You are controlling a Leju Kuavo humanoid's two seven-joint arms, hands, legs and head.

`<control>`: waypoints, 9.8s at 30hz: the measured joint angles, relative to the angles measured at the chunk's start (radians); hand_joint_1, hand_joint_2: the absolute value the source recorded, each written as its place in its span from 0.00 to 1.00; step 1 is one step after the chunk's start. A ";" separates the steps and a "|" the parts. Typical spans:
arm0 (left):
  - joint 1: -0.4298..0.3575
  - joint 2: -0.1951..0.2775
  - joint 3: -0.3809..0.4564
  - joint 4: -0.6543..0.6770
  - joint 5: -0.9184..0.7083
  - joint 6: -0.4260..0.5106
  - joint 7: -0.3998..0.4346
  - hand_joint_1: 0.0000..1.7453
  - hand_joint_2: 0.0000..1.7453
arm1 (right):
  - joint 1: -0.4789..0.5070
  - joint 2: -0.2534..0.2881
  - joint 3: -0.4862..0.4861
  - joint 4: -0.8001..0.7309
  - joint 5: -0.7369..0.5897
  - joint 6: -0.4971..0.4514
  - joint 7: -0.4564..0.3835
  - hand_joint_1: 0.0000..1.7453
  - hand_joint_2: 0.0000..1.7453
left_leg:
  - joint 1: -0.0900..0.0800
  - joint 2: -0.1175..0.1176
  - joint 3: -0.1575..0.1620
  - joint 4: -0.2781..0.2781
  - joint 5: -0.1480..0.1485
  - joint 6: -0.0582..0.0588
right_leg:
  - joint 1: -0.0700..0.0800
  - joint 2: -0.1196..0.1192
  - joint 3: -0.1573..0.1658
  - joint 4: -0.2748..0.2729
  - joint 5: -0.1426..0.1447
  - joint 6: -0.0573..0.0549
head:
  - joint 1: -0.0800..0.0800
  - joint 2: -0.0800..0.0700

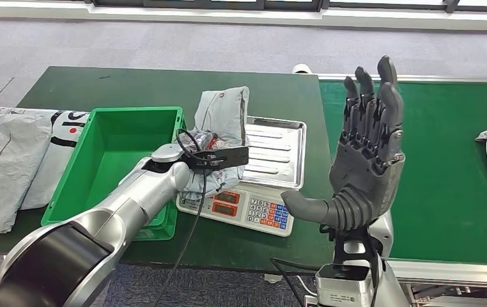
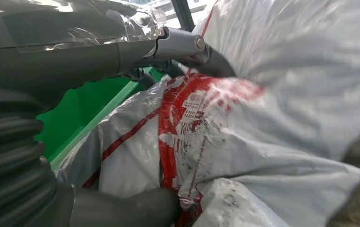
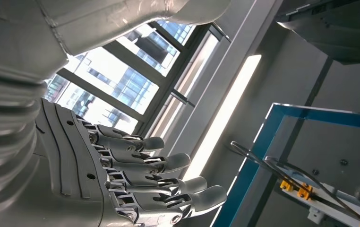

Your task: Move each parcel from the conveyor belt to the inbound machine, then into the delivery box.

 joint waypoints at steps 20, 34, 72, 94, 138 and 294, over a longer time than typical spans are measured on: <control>-0.031 0.008 0.000 -0.009 -0.063 0.273 -0.118 1.00 1.00 | 0.000 0.038 0.011 -0.001 0.061 0.058 0.041 0.00 1.00 | 0.000 -0.001 -0.001 0.000 0.001 0.000 | 0.000 -0.001 -0.001 0.000 0.000 0.000 | 0.000 0.000; -0.057 0.095 0.092 -0.050 -0.083 0.540 -0.110 1.00 1.00 | 0.016 0.034 0.011 0.000 0.059 0.006 0.027 0.00 1.00 | 0.000 -0.001 -0.002 0.000 0.001 0.000 | 0.000 0.000 -0.002 0.001 0.000 0.000 | 0.000 0.000; -0.020 0.201 0.253 -0.026 -0.171 0.541 0.029 1.00 1.00 | 0.066 -0.006 0.011 -0.001 0.096 -0.092 0.052 0.00 1.00 | 0.000 -0.004 -0.004 0.000 0.002 -0.001 | 0.000 -0.002 -0.003 0.001 0.000 -0.001 | 0.000 0.000; 0.003 0.220 0.411 -0.042 -0.057 0.629 -0.115 0.00 0.00 | 0.047 -0.010 0.010 0.021 0.104 -0.044 0.099 0.00 1.00 | 0.000 -0.003 -0.004 0.000 0.002 -0.001 | 0.001 -0.002 -0.004 0.001 0.000 -0.001 | 0.000 0.000; 0.837 0.041 0.690 -1.040 0.864 0.663 -0.856 0.00 0.00 | -0.012 -0.027 -0.215 0.342 0.232 0.050 0.340 0.00 0.00 | -0.001 0.000 -0.006 0.000 -0.002 0.000 | 0.000 0.001 -0.006 0.000 -0.002 -0.002 | 0.000 0.000; 0.945 -0.037 0.486 -1.056 0.962 0.520 -0.838 0.00 0.00 | -0.444 -0.155 -0.664 1.551 0.759 0.319 0.690 0.00 1.00 | -0.003 -0.007 -0.013 0.001 0.004 0.004 | -0.002 -0.007 -0.010 -0.001 0.002 0.003 | 0.000 0.000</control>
